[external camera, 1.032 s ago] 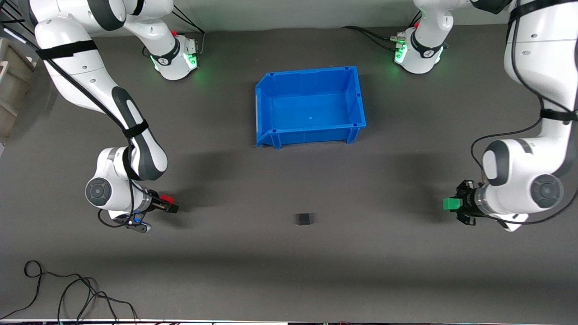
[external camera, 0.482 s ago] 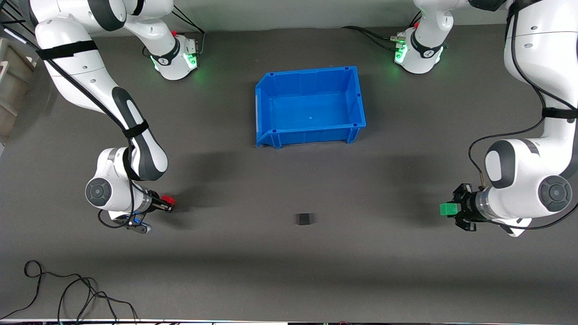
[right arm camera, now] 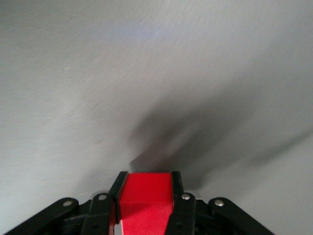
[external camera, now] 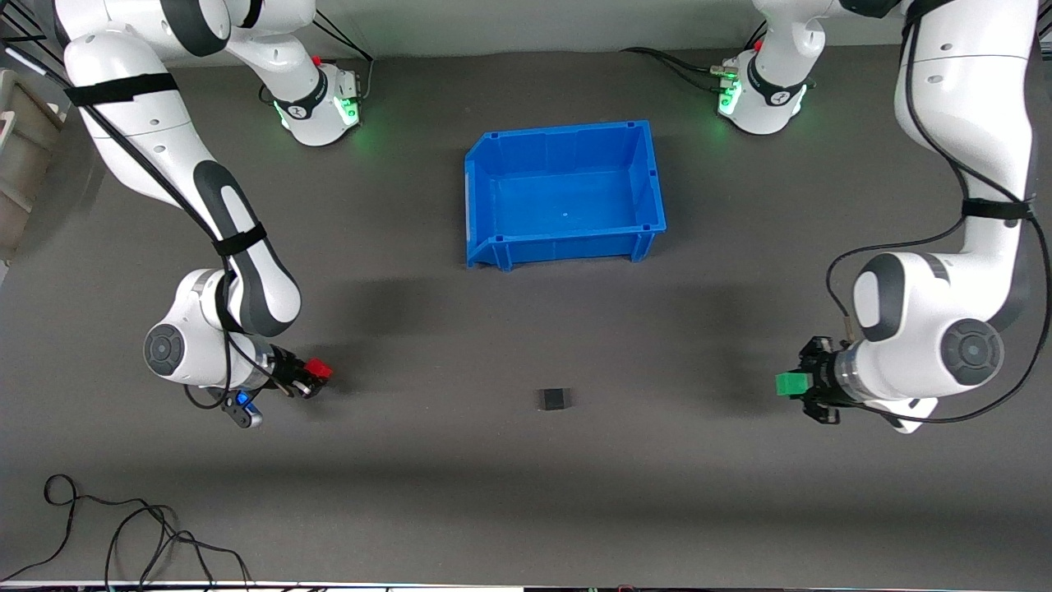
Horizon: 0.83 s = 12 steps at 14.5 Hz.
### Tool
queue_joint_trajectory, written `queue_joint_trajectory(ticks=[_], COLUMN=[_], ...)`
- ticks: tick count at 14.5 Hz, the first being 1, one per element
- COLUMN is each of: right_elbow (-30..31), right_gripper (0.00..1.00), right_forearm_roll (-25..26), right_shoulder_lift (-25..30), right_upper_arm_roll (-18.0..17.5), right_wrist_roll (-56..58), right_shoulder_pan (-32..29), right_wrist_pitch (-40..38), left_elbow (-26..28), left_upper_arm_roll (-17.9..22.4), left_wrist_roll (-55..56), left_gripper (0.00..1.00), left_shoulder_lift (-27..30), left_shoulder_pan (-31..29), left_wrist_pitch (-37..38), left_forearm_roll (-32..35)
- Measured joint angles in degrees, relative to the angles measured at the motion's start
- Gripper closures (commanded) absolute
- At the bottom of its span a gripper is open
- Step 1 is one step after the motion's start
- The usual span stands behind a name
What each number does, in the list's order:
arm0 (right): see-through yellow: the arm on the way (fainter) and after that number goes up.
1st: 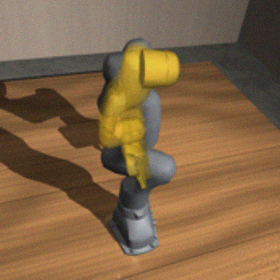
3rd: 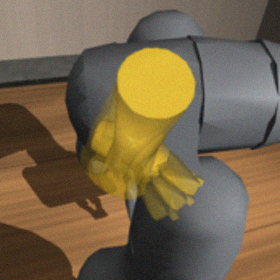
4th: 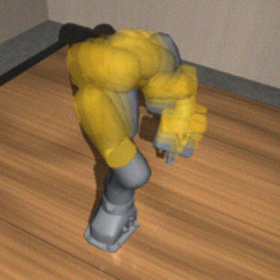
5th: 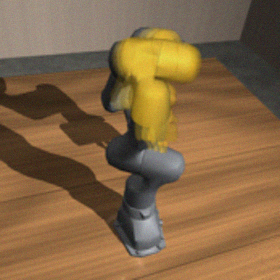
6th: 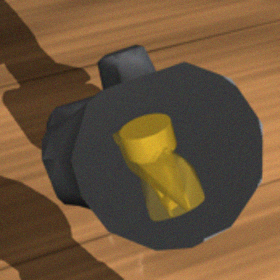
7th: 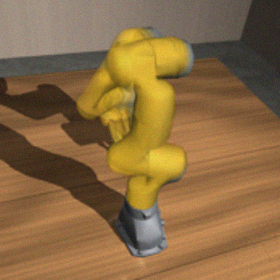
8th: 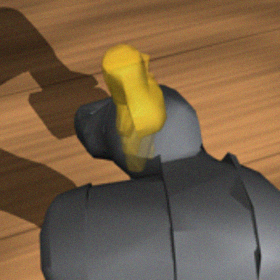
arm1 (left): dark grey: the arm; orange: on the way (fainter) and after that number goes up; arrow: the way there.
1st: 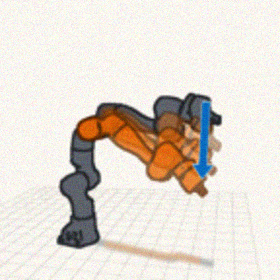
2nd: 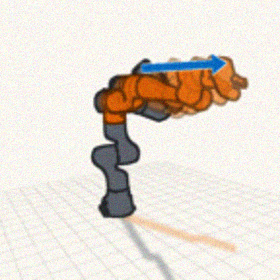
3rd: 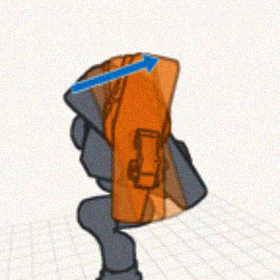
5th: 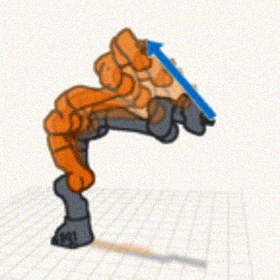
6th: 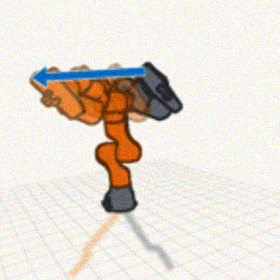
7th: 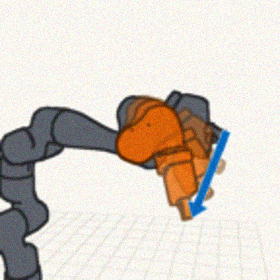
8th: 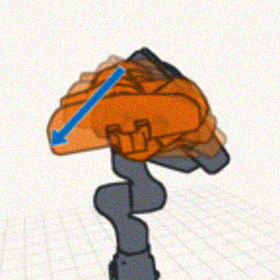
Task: Attach green and red cubes to black cube
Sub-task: 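Carry the red cube and the green cube toward the black cube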
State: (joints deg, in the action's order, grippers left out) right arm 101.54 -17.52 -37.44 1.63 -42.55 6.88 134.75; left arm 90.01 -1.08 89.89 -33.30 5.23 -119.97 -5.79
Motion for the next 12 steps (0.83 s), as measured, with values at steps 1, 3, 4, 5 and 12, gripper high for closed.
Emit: queue_joint_trajectory(ticks=[1, 3, 4, 5, 12], right_elbow=[-1.0, -3.3, -4.7, -6.0, -17.1], right_gripper=[1.00, 1.00, 1.00, 1.00, 1.00], right_forearm_roll=[-0.6, -0.7, -0.7, -0.7, -0.8], right_shoulder_lift=[0.0, -0.1, -0.2, -0.6, -8.2], right_upper_arm_roll=[-0.1, -0.2, -0.2, -0.3, -0.5], right_wrist_roll=[-6.8, -21.4, -27.6, -32.5, -58.9], right_shoulder_pan=[1.8, 6.1, 8.0, 9.6, 16.6], right_wrist_pitch=[0.0, 0.1, 0.1, 0.1, 0.2], left_elbow=[-0.2, -2.2, -3.4, -4.4, -6.3], left_upper_arm_roll=[0.0, -0.1, -0.1, -0.1, -0.3], left_wrist_roll=[1.1, 3.6, 4.5, 4.9, 14.7], left_gripper=[0.99, 0.99, 0.99, 0.99, 1.00], left_shoulder_lift=[-0.3, -2.0, -3.1, -4.2, -9.7], left_shoulder_pan=[0.9, 3.1, 4.3, 5.6, 14.8], left_wrist_pitch=[-0.1, -0.2, -0.2, -0.5, -11.7], left_forearm_roll=[0.0, 0.0, 0.0, 0.0, 0.0])
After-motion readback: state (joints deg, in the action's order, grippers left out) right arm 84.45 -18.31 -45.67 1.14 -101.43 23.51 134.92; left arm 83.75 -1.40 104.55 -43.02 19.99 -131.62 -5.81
